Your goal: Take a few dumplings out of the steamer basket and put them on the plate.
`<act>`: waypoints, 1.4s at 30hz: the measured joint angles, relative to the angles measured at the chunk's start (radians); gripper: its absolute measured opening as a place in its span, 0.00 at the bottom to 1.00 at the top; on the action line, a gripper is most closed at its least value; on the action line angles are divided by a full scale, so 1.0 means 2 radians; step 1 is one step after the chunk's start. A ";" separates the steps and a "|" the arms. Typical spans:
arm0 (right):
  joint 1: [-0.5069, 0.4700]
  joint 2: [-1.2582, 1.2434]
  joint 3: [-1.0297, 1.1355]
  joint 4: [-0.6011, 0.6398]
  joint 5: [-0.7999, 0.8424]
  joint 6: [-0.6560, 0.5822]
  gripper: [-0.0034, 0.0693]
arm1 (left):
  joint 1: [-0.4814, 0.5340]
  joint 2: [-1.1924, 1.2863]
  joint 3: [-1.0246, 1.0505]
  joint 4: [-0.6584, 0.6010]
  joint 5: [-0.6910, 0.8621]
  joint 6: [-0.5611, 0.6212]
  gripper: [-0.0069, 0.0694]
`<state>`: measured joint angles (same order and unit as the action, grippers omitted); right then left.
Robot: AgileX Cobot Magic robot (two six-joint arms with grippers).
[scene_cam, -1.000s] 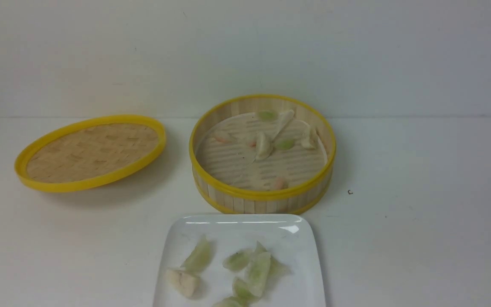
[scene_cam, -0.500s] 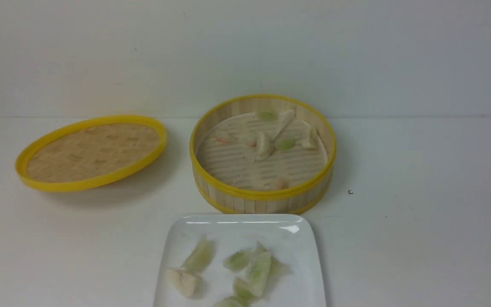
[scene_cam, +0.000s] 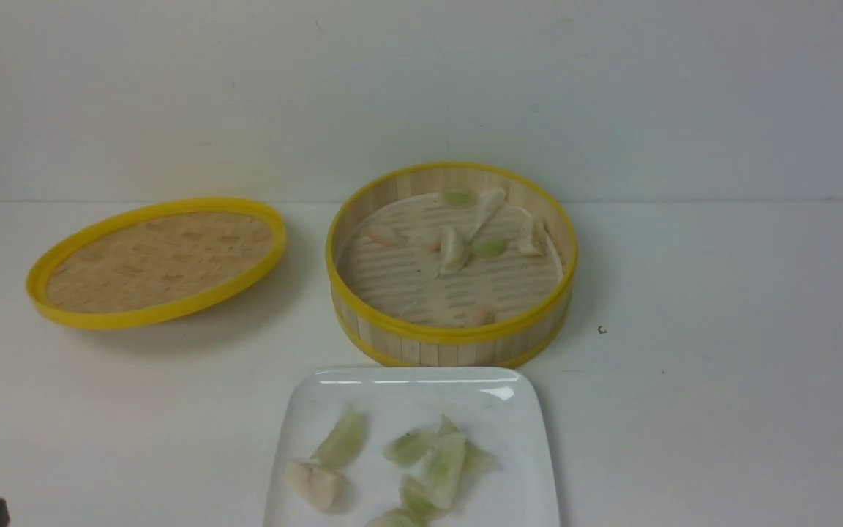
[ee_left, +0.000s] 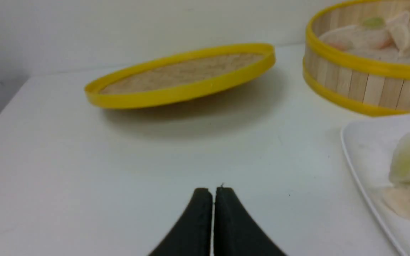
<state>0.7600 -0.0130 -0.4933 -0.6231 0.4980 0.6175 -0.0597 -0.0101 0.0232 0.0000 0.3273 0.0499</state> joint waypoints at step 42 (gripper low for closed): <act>0.000 0.000 0.000 0.294 0.005 -0.260 0.03 | 0.000 -0.001 0.002 0.000 0.026 0.000 0.08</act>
<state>0.7600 -0.0130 -0.4933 -0.0354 0.5086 0.0972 -0.0589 -0.0112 0.0278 0.0000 0.3793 0.0491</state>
